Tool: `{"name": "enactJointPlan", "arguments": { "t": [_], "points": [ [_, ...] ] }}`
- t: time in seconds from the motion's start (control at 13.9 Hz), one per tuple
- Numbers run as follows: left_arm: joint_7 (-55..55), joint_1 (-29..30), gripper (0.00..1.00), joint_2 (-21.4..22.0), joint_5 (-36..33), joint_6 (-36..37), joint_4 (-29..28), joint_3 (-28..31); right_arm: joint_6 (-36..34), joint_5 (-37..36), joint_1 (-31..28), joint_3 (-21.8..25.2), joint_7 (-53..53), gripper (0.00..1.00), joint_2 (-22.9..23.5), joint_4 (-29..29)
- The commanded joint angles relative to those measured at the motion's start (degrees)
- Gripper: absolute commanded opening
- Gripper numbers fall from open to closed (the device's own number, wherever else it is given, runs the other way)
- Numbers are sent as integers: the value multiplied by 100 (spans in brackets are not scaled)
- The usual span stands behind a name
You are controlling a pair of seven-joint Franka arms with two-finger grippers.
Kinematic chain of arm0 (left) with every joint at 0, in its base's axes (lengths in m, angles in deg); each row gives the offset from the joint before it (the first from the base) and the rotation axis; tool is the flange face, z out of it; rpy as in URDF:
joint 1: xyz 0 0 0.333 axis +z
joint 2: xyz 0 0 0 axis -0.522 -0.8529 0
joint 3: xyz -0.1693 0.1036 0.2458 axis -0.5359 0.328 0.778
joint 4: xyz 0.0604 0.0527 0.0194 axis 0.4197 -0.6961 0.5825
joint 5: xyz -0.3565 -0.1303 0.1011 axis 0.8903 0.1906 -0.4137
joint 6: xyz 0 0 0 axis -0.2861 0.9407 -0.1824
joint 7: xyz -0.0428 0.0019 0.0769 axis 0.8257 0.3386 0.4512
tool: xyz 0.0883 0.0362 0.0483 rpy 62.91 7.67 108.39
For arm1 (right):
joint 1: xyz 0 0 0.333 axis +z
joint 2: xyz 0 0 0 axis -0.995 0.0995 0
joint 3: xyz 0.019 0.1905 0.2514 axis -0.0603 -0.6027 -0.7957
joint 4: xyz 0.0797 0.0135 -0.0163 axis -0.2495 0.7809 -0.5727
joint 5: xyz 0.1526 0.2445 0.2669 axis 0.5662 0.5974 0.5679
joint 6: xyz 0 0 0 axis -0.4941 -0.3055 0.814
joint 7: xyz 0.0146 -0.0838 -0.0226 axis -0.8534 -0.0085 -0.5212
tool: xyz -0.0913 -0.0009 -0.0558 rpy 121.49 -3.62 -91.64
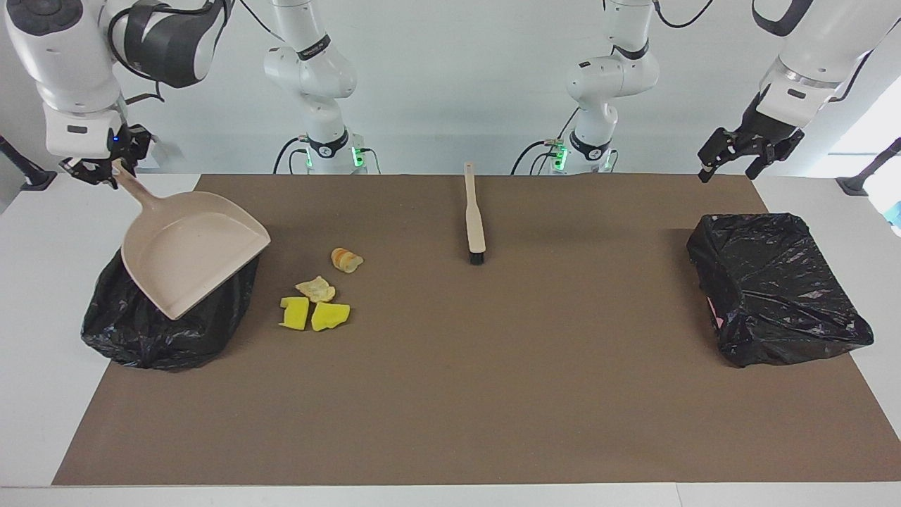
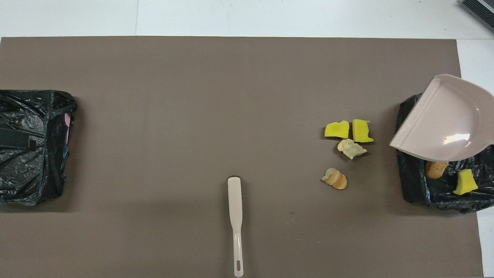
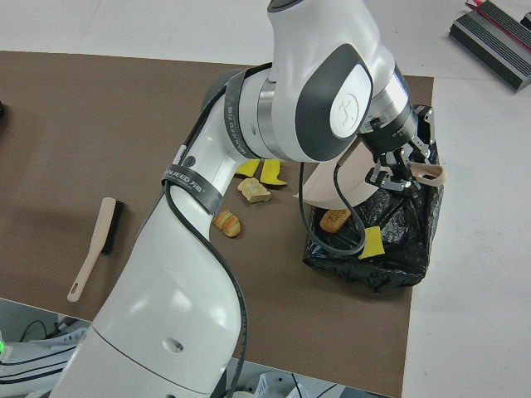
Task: Sweep and dump trash in bin
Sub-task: 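Tip the dustpan over the black bag with the right gripper, then bring the empty dustpan back and set it down with the right gripper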
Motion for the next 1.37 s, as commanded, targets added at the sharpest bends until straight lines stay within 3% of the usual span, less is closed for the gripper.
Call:
{"name": "enactJointPlan", "arguments": {
  "t": [0.0, 0.5, 0.86, 1.3],
  "points": [
    [-107, -18, 100, -242, -108, 412, 594, -80, -141, 589, 365, -6, 1116, 0, -216, 247],
    [-160, -457, 100, -242, -134, 218, 620, -115, -212, 1846, 1570, -6, 4807, 0, -95, 309],
    [-345, -378, 100, -163, -73, 113, 506, -98, 735, 2347, 2300, -15, 6410, 0, 450, 292],
    [-345, -369, 100, -75, -99, 157, 524, -45, 1836, 2410, 3478, -14, 8343, 0, 1425, -33]
  ]
}}
